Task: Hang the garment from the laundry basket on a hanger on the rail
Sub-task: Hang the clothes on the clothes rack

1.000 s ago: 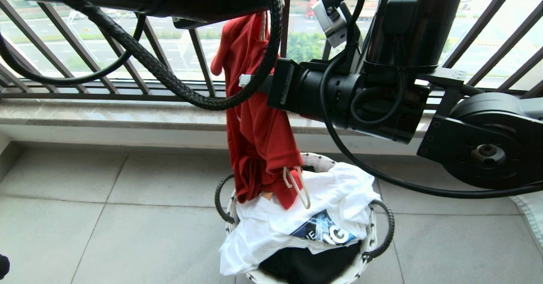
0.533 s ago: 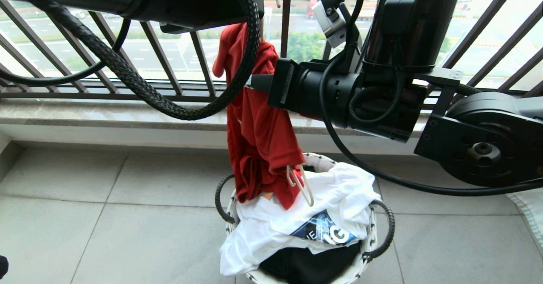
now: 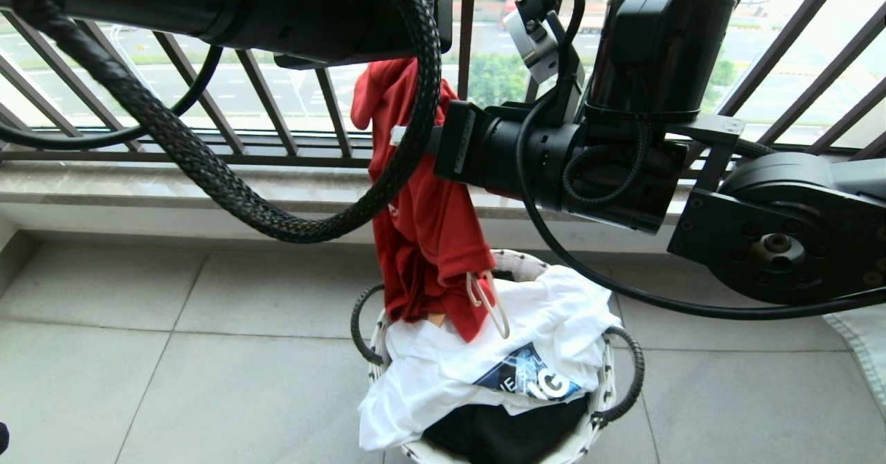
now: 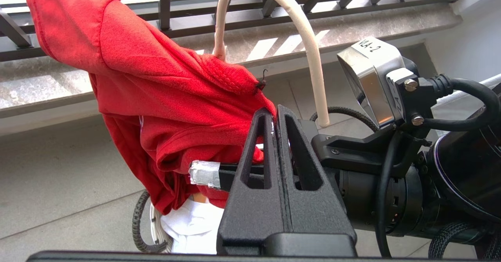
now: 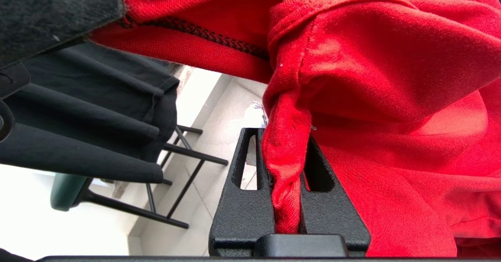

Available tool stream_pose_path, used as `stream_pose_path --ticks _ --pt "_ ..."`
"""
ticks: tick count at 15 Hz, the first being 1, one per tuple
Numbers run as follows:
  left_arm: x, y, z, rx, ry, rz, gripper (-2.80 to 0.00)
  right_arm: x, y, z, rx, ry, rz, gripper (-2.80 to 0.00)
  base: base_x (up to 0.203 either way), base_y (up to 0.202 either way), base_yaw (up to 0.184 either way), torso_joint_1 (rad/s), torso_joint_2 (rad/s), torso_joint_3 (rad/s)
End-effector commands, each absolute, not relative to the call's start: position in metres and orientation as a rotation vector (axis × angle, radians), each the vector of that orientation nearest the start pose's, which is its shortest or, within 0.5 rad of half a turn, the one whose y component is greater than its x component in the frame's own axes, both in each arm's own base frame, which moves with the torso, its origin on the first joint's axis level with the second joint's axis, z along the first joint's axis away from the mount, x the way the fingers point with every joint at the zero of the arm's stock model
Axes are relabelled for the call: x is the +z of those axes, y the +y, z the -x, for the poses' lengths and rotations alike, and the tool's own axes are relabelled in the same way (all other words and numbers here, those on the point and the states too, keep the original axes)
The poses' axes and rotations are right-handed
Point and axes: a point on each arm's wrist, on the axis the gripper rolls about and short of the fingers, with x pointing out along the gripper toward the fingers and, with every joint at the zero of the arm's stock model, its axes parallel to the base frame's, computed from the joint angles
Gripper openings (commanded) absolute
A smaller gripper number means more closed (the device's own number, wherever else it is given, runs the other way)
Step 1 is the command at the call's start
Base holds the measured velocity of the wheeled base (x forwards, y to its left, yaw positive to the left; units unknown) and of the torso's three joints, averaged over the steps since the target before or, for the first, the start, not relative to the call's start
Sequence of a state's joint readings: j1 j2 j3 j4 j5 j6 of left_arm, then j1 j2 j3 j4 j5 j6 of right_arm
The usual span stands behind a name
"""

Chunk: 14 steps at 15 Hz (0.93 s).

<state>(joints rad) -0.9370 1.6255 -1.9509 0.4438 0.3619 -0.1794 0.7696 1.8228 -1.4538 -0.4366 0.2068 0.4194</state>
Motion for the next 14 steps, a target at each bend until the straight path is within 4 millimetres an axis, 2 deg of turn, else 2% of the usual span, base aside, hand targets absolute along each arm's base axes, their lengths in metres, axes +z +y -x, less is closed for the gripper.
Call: stream_pose_path --ticks 1,2,3,10,14 --pt "0.415 -0.202 -0.159 -0.560 0.148 0.102 -2.80 0.305 0.259 -0.260 0.979 0.137 -0.408 -2.80 0.000 0.000 0.000 0.000 0.00 0.000" --pt "0.415 -0.202 -0.158 -0.559 0.148 0.102 -2.80 0.305 0.259 -0.260 0.979 0.137 -0.408 -2.80 0.000 0.000 0.000 0.000 0.00 0.000" --pt "0.414 -0.201 -0.158 -0.558 0.161 0.091 0.00 0.305 0.259 -0.260 0.979 0.137 -0.408 -2.80 0.000 0.000 0.000 0.000 0.00 0.000" --pt "0.414 -0.187 -0.143 -0.565 0.212 0.050 0.00 0.306 0.258 -0.259 0.979 0.134 -0.408 -2.80 0.000 0.000 0.000 0.000 0.00 0.000" --pt "0.414 -0.162 -0.128 -0.549 0.229 0.038 0.00 0.308 0.257 -0.258 0.980 0.130 -0.410 -2.80 0.000 0.000 0.000 0.000 0.00 0.000"
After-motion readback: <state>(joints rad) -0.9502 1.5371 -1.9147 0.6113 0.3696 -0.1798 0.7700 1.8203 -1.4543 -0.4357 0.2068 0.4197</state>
